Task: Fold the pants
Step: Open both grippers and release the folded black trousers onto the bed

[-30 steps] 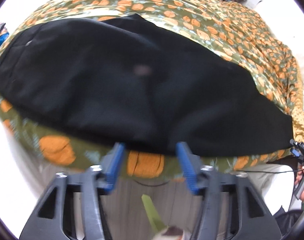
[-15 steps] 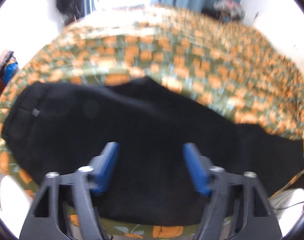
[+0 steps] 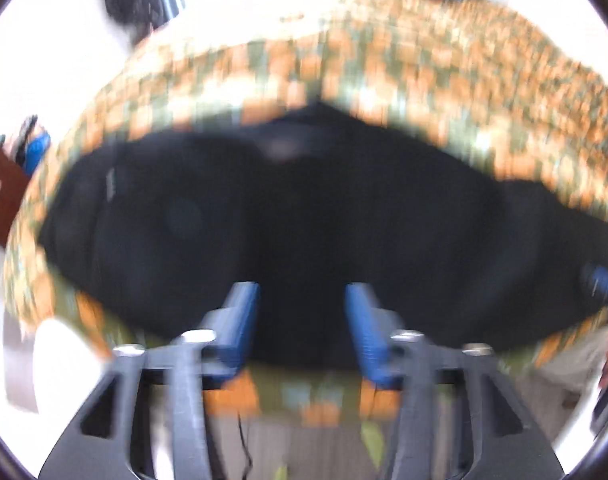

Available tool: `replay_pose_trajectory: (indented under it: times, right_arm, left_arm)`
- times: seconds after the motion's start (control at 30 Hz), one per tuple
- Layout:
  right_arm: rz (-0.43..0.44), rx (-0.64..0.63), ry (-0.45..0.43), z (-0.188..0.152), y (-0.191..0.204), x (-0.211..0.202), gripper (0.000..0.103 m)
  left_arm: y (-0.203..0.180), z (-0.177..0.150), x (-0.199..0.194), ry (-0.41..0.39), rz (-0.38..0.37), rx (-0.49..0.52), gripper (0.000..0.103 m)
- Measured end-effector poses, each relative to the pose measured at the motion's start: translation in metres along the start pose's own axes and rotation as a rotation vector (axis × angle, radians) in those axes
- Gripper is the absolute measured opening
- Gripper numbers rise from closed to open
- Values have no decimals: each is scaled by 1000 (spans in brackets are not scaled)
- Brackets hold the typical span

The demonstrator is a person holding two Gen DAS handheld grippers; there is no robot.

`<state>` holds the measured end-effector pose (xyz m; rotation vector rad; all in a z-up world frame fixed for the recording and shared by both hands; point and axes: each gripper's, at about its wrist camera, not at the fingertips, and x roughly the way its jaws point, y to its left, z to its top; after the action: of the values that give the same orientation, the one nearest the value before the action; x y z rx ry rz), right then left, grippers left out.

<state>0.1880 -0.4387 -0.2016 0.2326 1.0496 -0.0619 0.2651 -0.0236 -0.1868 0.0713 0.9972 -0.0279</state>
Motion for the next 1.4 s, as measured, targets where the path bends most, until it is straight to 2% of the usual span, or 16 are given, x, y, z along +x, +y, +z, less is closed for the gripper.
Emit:
replay_pose_trajectory:
  times: [0.03,0.1,0.17,0.2,0.27,0.3,0.4,0.47,0.67,0.8,0.87,0.9,1.1,1.17,1.27,1.4]
  right_arm:
    - [-2,-4,-2,-1,0,0,85]
    - [-7,-12,-8,-1,4,3,87]
    - [-10,-14,-13,-2,4,3,88]
    - [-11,-14,-16,-1,4,4,89]
    - [-10,-14,-22,-2,4,4,90]
    - [-9,-17,-24,-3,4,4,90]
    - [-5,-23,-29,-3,5,5,92]
    - [-6,-32,-31,-4,6,6,94]
    - [-17,-48,-29,-4,11,9,100]
    - [-10,-37,-35,-6,9,7,100]
    - [-15,-40,-35,-6,10,7,100]
    - [-14,-40,-34,-5,9,7,100]
    - [-4,-48,-41,-7,9,8,101]
    - [-4,-49,-42,-7,9,9,102]
    - [-8,-48,-44,-8,10,9,103]
    - [-6,-50,-44,-8,10,9,103]
  left_arm:
    - [3,17,0,-43,-3,-1,84]
    - [9,56,10,-118,6,8,84]
    - [25,86,41,-94,59,-17,83]
    - [38,92,62,-17,108,-51,78]
    - [60,82,94,149,232,-113,42]
    - [74,67,102,205,267,-156,41]
    - [85,34,83,167,332,-144,41]
    - [82,25,66,145,371,-120,65]
    - [66,32,34,64,206,-100,82]
    - [30,14,35,90,111,51,85]
    - [12,-6,50,151,188,188,64]
    - [7,-20,58,192,236,238,61]
    - [4,-35,39,218,269,263,60]
    - [6,-25,27,166,247,245,62]
    - [6,7,11,38,192,178,86]
    - [-8,35,31,-4,91,137,91]
